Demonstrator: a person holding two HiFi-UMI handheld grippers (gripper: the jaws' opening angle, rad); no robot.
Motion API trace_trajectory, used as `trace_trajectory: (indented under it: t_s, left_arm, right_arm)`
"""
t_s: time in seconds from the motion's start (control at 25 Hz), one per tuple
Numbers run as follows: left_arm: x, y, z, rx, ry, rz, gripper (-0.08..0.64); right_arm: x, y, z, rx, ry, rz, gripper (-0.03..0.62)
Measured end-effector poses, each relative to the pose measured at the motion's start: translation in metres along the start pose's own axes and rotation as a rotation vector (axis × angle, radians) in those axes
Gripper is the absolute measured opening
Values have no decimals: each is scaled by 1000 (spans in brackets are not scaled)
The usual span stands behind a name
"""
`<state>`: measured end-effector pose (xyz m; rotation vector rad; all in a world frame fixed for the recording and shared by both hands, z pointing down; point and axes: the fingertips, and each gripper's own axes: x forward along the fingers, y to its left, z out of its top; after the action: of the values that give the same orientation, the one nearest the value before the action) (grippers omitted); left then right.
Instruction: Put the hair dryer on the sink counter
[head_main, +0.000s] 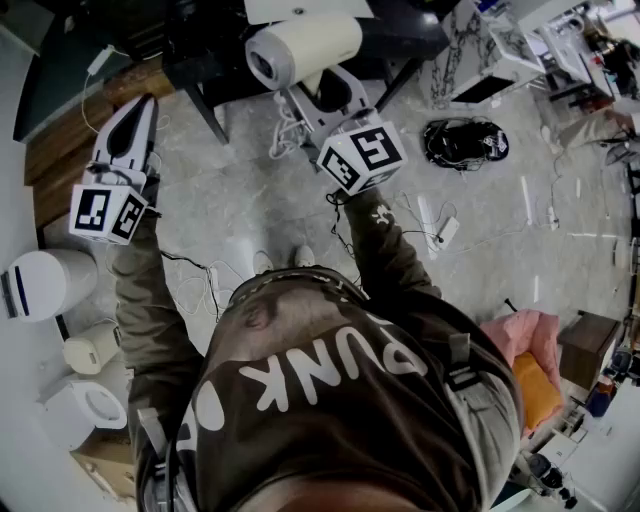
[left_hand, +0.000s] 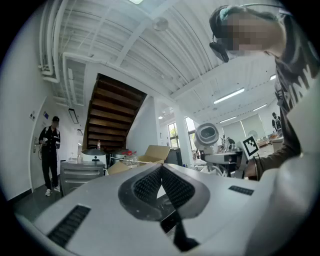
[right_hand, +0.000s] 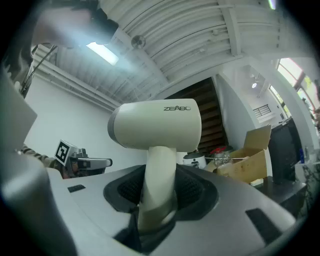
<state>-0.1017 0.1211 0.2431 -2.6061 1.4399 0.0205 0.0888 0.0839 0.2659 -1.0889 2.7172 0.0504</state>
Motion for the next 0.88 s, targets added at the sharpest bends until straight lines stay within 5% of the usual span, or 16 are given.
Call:
trace_trajectory:
  t_s: [0.88]
  left_arm:
    - [17,-19,3,20,19,28,-6]
  right_arm:
    - [-9,-19,0,23,2,30,164]
